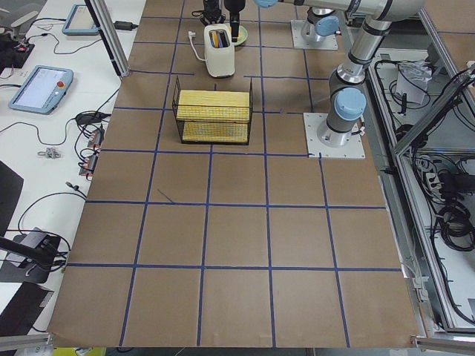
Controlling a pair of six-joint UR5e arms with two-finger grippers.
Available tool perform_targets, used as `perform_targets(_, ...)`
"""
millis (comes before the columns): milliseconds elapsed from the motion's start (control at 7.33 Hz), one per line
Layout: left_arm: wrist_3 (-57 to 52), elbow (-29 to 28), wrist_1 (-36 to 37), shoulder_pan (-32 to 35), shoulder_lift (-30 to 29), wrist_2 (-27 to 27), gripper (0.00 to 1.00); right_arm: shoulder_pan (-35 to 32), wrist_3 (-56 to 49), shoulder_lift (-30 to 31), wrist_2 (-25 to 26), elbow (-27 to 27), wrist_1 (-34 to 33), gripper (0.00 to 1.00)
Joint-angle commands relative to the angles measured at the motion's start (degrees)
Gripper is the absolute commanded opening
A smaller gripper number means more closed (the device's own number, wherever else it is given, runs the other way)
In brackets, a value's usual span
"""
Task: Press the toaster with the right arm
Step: 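Lift the right gripper up off the toaster lever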
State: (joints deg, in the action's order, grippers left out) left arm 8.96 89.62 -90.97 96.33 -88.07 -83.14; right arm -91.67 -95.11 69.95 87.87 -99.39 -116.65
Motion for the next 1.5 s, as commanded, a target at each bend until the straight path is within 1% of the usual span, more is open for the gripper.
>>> perform_targets(0,0.0,0.0,0.0,0.0,0.0,0.0,1.0,0.0,0.2,0.6,0.4,0.4,0.1,0.24)
perform_targets(409,0.0,0.0,0.0,0.0,0.0,0.0,1.0,0.0,1.5,4.6,0.4,1.0,1.2,0.24)
perform_targets(545,0.0,0.0,0.0,0.0,0.0,0.0,1.0,0.0,1.7,6.2,0.2,1.6,4.1,0.24)
perform_targets(682,0.0,0.0,0.0,0.0,0.0,0.0,1.0,0.1,1.7,7.4,0.2,3.5,7.3,0.24)
perform_targets(818,0.0,0.0,0.0,0.0,0.0,0.0,1.0,0.1,2.6,8.6,0.2,6.2,11.5,0.24)
perform_targets(955,0.0,0.0,0.0,0.0,0.0,0.0,1.0,-0.1,9.3,9.9,0.1,9.8,15.7,0.25)
perform_targets(1227,0.0,0.0,0.0,0.0,0.0,0.0,1.0,-0.4,12.9,10.5,0.1,16.2,23.3,0.26)
perform_targets(1364,0.0,0.0,0.0,0.0,0.0,0.0,1.0,-0.4,19.8,11.8,-0.8,19.3,26.1,0.26)
